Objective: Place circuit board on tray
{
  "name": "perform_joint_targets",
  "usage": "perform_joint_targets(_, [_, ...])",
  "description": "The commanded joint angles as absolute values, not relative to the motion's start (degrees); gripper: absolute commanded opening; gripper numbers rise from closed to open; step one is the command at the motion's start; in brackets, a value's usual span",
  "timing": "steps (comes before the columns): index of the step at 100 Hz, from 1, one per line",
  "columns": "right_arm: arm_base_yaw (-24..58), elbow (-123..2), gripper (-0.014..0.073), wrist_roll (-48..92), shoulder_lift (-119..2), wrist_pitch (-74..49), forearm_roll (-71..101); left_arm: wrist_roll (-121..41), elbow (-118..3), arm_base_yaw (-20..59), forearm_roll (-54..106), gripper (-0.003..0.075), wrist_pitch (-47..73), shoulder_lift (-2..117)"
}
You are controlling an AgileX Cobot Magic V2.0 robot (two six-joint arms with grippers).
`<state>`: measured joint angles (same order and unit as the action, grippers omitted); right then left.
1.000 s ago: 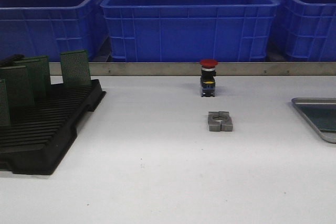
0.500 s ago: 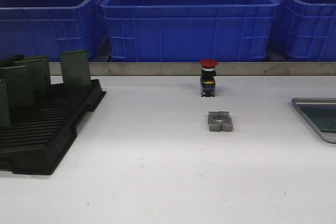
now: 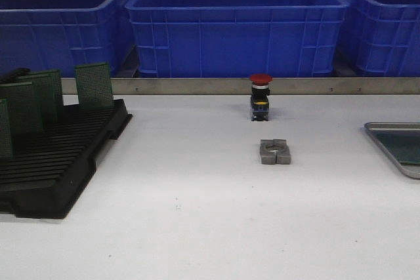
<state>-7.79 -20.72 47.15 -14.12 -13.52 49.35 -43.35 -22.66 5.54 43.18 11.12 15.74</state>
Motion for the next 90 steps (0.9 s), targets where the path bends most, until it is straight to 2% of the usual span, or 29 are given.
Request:
perform_joint_targets(1, [-7.7,-22.0,-0.0069,47.7,-14.5,-10.6,50.5,-42.9,-24.1,5.4,44.3,-0.0018,5.6,16.2])
perform_joint_targets(14, [-7.7,-22.0,-0.0069,47.7,-14.5,-10.6,50.5,-42.9,-24.1,5.4,43.3,-0.0018,5.0,16.2])
perform_joint_targets(24, [-7.7,-22.0,-0.0069,47.7,-14.5,-10.6,50.5,-38.8,-24.1,5.4,35.2,-0.0018,5.0,16.2])
perform_joint_targets(41, [-7.7,-22.0,-0.0069,47.7,-14.5,-10.6,50.5,-8.2,-23.7,5.4,6.7,-0.0018,5.0,15.9])
perform_joint_targets(50, [-7.7,-22.0,-0.0069,47.7,-14.5,-10.6,50.5,0.3,-22.8,5.4,-2.7,-0.0018,4.8,14.7])
perform_joint_targets(90, [-7.7,-22.0,-0.0069,47.7,-14.5,-10.6,50.5,2.3,-11.3,5.4,-6.6,-0.0018,3.2,1.8])
